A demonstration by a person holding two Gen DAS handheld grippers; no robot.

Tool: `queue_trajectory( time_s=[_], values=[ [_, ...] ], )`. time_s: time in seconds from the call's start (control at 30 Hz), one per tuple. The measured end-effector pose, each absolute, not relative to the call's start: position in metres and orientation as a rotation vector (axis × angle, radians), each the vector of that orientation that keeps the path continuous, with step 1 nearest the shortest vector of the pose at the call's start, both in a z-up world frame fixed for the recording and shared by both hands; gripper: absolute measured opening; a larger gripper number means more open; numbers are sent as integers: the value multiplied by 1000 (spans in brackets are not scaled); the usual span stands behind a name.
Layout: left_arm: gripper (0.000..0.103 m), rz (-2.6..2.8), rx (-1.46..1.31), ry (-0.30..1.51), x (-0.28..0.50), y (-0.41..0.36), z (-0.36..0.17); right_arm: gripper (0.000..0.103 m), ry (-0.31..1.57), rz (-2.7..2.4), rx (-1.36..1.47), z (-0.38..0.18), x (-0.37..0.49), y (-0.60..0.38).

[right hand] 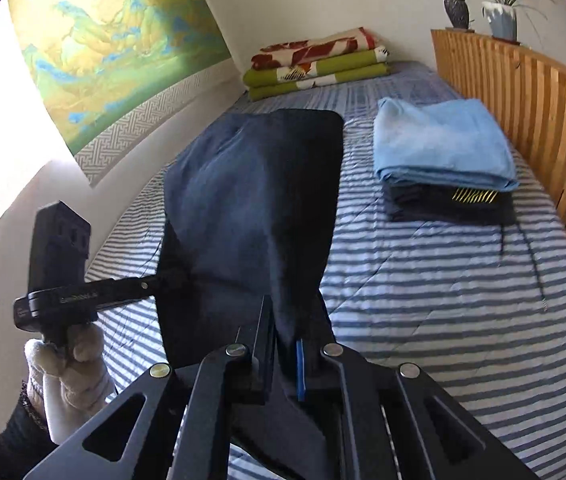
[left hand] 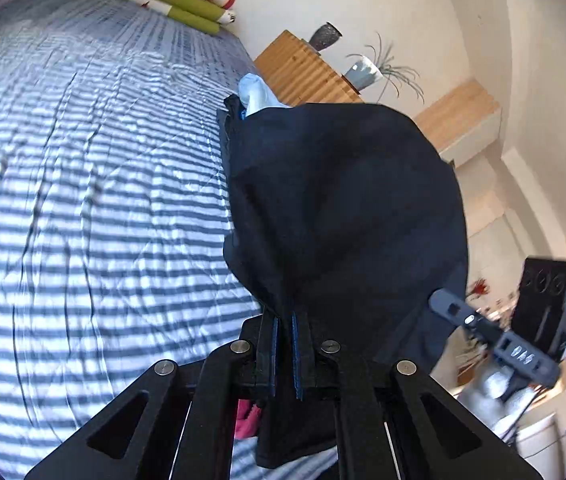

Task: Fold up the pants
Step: 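Lift the folded pants with both grippers and carry them to the clothes stack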

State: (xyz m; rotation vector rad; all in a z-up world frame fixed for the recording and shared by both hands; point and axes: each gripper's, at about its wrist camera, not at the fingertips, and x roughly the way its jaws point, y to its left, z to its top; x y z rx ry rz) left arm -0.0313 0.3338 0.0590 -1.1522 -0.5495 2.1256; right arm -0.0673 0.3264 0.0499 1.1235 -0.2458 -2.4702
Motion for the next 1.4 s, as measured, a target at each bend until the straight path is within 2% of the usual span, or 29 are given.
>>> queue_trajectory(
  time_s=[0.07,0.17,0.3,0.7,0.93,1.2,1.4],
  values=[
    [5,2158,-1144,-479,-43,361,56,6,-248,-2488,1114,55,-75,346],
    [4,2158,-1176,-487,-61,378,46,6,-197,-2529,1130,43,-77,350],
    [4,2193,-1179,-395,-66,385,45,5,-306,-2516,1145,34,-82,380],
    [4,2323,-1021,-90,-80,430,130,5,-292,-2608,1070,74,-91,416],
    [5,2360,-939,34,-114,472,160,5,-244,-2691,1002,109,-118,443],
    [5,2335,-952,40,-196,525,170,5,-218,-2759,1008,123,-185,481],
    [4,2337,-1008,45,-285,558,153,5,-144,-2774,1045,113,-255,485]
  ],
)
